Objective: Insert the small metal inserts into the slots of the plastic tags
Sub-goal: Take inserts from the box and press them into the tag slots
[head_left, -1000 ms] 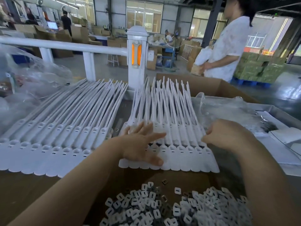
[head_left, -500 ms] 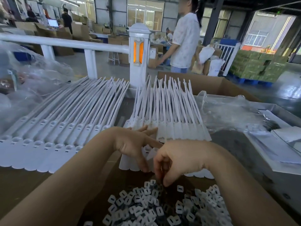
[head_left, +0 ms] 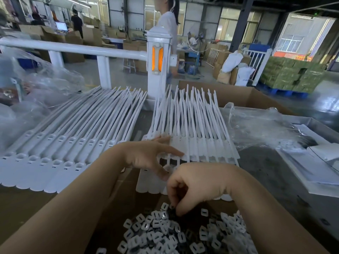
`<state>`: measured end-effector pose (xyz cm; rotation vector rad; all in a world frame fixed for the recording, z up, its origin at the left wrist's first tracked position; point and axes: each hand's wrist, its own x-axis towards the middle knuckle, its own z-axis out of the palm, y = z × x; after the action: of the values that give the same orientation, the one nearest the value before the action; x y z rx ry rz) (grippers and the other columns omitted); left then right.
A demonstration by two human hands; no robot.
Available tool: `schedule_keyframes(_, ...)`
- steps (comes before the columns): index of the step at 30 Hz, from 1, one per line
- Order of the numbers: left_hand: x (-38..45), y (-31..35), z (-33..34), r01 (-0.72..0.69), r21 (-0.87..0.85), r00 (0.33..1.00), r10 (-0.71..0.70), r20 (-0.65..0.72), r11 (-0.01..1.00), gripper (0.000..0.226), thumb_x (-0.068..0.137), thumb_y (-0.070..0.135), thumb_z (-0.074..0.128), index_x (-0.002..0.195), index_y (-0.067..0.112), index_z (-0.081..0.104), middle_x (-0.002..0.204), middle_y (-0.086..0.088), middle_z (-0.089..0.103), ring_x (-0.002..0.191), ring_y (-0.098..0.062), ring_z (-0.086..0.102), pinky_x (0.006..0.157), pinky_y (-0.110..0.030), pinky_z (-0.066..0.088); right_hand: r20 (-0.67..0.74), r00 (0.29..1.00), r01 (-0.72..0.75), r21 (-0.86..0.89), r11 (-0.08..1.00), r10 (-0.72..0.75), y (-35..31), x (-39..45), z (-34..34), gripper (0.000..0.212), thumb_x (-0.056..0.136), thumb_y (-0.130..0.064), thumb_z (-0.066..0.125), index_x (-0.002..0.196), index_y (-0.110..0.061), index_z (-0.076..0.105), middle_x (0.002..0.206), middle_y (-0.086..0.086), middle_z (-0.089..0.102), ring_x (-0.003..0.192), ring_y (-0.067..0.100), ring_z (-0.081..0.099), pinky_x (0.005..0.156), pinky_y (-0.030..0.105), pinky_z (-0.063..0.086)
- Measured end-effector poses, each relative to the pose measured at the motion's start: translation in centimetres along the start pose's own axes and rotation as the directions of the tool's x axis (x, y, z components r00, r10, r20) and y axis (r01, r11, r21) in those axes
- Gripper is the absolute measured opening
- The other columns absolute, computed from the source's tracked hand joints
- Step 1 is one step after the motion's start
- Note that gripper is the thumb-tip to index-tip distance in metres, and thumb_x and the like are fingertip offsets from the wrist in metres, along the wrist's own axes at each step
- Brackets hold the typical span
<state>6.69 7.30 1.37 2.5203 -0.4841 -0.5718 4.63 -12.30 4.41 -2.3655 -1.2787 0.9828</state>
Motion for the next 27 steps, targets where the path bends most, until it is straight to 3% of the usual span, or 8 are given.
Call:
schedule_keyframes(3,-0.1,0.4,-0.3,-0.046,-0.080,0.988,0.034,-0.151,0.996,0.055,0.083,0.030,0.075,0.128,0.051,0.054,0.157,0.017,0.022,0.144,-0.012,0.019,0.105,-0.027,0.035,-0.161,0.987,0.053,0.171,0.984,-0.025,0.8,0.0,0.0,0.018,0.083,-0.014,0.077,0.081,-0.026,0.065,0.077,-0.006,0.070,0.069,0.014,0.064,0.068,0.025,0.051)
schedule_keyframes(6,0.0,0.4,-0.6,-0.089,-0.190,0.944,0.023,-0.329,0.978,0.019,0.091,0.023,0.068,0.108,0.030,0.068,0.113,0.010,0.067,0.102,-0.008,0.061,0.075,-0.016,0.045,-0.408,0.913,0.089,0.265,0.960,0.028,1.9,0.5,0.3,0.021,0.081,-0.010,0.077,0.077,-0.026,0.064,0.069,-0.005,0.068,0.063,0.007,0.060,0.066,0.026,0.048)
schedule_keyframes(9,-0.6,0.7,-0.9,-0.044,-0.393,0.975,-0.047,-0.218,0.918,0.009,0.093,0.022,0.065,0.097,0.017,0.070,0.081,-0.001,0.072,0.064,-0.011,0.060,0.053,-0.018,0.045,-0.621,0.780,0.123,0.275,0.954,0.078,2.8,1.0,0.6,0.020,0.082,-0.009,0.076,0.077,-0.024,0.064,0.071,-0.005,0.070,0.062,0.006,0.064,0.063,0.020,0.050)
schedule_keyframes(12,-0.8,0.8,-1.1,-0.013,-0.563,0.992,-0.062,-0.114,0.827,0.024,0.087,0.027,0.069,0.100,0.007,0.071,0.080,-0.005,0.071,0.061,-0.009,0.059,0.054,-0.017,0.046,-0.753,0.654,0.170,0.239,0.956,0.072,3.2,1.2,0.8,0.019,0.082,-0.008,0.075,0.076,-0.023,0.064,0.071,-0.007,0.070,0.060,0.005,0.064,0.059,0.020,0.053)
schedule_keyframes(15,-0.9,0.8,-1.3,-0.011,-0.656,0.998,-0.031,-0.052,0.755,0.038,0.077,0.033,0.072,0.100,0.004,0.070,0.083,-0.005,0.073,0.066,-0.010,0.064,0.060,-0.018,0.050,-0.806,0.591,0.160,0.165,0.973,0.040,3.4,1.5,0.9,0.024,0.081,-0.011,0.076,0.074,-0.028,0.062,0.073,-0.010,0.069,0.060,0.006,0.064,0.059,0.024,0.056)
schedule_keyframes(19,-0.9,0.5,-1.3,0.003,-0.640,1.000,-0.022,-0.021,0.769,0.027,0.073,0.026,0.078,0.093,0.009,0.073,0.083,-0.004,0.074,0.070,-0.009,0.067,0.062,-0.018,0.052,-0.782,0.623,0.094,0.089,0.992,0.011,3.5,2.0,1.2,0.023,0.079,-0.014,0.077,0.074,-0.030,0.062,0.073,-0.014,0.068,0.060,0.010,0.064,0.062,0.036,0.058)
schedule_keyframes(24,-0.9,0.2,-1.0,0.072,-0.511,0.996,-0.038,0.076,0.856,0.026,0.076,0.014,0.083,0.098,0.009,0.072,0.085,-0.003,0.075,0.074,-0.009,0.070,0.064,-0.018,0.054,-0.680,0.733,0.053,0.019,0.998,-0.026,3.4,2.4,1.6,0.020,0.079,-0.016,0.077,0.076,-0.032,0.064,0.076,-0.017,0.068,0.062,-0.002,0.061,0.063,0.024,0.055)
schedule_keyframes(27,-0.9,-0.1,-0.9,0.109,-0.491,0.988,-0.041,0.147,0.864,0.020,0.077,0.008,0.081,0.095,0.009,0.073,0.081,-0.004,0.073,0.072,-0.010,0.069,0.063,-0.018,0.054,-0.633,0.774,0.098,0.116,0.988,-0.003,3.6,2.3,1.6,0.017,0.079,-0.014,0.076,0.078,-0.028,0.066,0.077,-0.015,0.070,0.064,0.002,0.063,0.066,0.025,0.056)
